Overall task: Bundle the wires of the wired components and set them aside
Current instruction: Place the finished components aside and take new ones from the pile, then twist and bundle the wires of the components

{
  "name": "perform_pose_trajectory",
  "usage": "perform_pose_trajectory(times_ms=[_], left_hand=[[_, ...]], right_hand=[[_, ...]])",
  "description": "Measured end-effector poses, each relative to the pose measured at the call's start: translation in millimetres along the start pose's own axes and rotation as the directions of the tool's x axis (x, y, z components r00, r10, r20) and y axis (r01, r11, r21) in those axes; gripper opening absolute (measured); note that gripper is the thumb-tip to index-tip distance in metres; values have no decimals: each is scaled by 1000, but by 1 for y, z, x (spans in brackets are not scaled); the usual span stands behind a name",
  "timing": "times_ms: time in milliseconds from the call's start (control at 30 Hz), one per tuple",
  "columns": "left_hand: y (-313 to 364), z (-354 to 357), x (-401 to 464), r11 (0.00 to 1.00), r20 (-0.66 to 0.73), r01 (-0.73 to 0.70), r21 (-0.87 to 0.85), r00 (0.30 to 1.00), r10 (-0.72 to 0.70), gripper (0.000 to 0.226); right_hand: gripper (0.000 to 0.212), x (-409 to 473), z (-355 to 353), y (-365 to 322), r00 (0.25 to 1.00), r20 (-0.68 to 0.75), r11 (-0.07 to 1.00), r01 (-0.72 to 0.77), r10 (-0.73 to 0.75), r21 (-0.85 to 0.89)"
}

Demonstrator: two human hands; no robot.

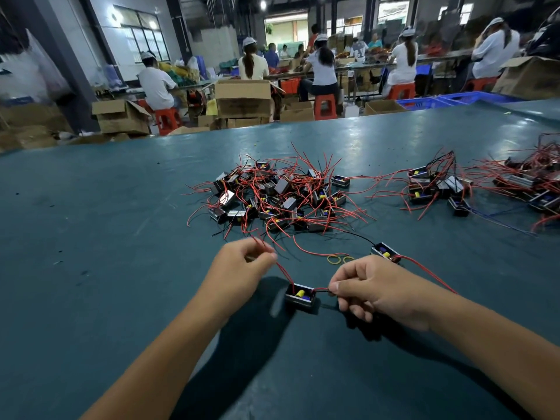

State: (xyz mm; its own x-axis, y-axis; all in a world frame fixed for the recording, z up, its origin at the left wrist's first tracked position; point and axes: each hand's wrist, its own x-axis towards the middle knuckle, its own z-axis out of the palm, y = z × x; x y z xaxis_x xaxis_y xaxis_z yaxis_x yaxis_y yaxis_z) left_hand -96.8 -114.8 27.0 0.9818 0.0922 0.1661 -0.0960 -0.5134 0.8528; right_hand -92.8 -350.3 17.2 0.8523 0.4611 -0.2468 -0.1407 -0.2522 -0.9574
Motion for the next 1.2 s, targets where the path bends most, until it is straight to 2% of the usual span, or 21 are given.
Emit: perform_pose_trajectory(times_ms=[33,67,100,133,167,200,267,300,333,367,433,500,600,833,1200], left_hand=[[4,-2,-1,995,-132,-104,11,986,105,9],[11,-2,-5,963,-256,-259,80,928,271,8],[18,-2,-10,888,-324,-421,184,827,459,7],[25,1,-17,781,-318,-565,265,713,624,7],[30,7,-24,664,-258,-684,302,612,748,7],[33,13,-29,568,-163,-770,291,546,822,7],[33,23,-35,468,70,-850,242,496,866,9],[31,26,-34,461,171,-859,225,500,849,10],[27,25,-32,496,244,-841,215,538,807,11],[23,23,-28,563,293,-797,217,604,741,12],[13,18,-19,679,349,-694,240,714,606,16],[4,11,-10,737,374,-633,236,759,533,13],[3,5,-4,769,435,-618,166,746,505,8],[4,7,-6,729,500,-648,220,716,486,8],[1,15,-9,766,433,-566,304,799,418,10]], right_hand=[[7,0,0,0,1000,0,1000,0,0,-11],[8,0,0,0,1000,0,1000,0,0,-26],[8,-1,1,0,1000,2,999,1,-1,-42],[8,-1,2,-1,1000,4,998,4,-4,-57],[8,-1,3,-1,1000,6,998,10,-9,-68],[8,-2,3,-1,1000,4,997,15,-15,-75],[10,-1,4,-2,1000,2,997,21,-21,-78],[11,-1,5,-2,1000,2,996,23,-23,-83],[12,0,5,-3,1000,2,996,23,-23,-90],[13,0,6,-3,1000,-5,995,20,-21,-94],[13,1,7,-3,999,-40,996,9,-13,-87],[12,1,7,-3,997,-71,996,4,-10,-84],[12,0,8,-4,996,-84,996,5,-12,-88],[8,-1,-4,-6,997,-72,996,-25,19,-81],[15,-1,-20,-11,997,-73,998,-36,33,-47]])
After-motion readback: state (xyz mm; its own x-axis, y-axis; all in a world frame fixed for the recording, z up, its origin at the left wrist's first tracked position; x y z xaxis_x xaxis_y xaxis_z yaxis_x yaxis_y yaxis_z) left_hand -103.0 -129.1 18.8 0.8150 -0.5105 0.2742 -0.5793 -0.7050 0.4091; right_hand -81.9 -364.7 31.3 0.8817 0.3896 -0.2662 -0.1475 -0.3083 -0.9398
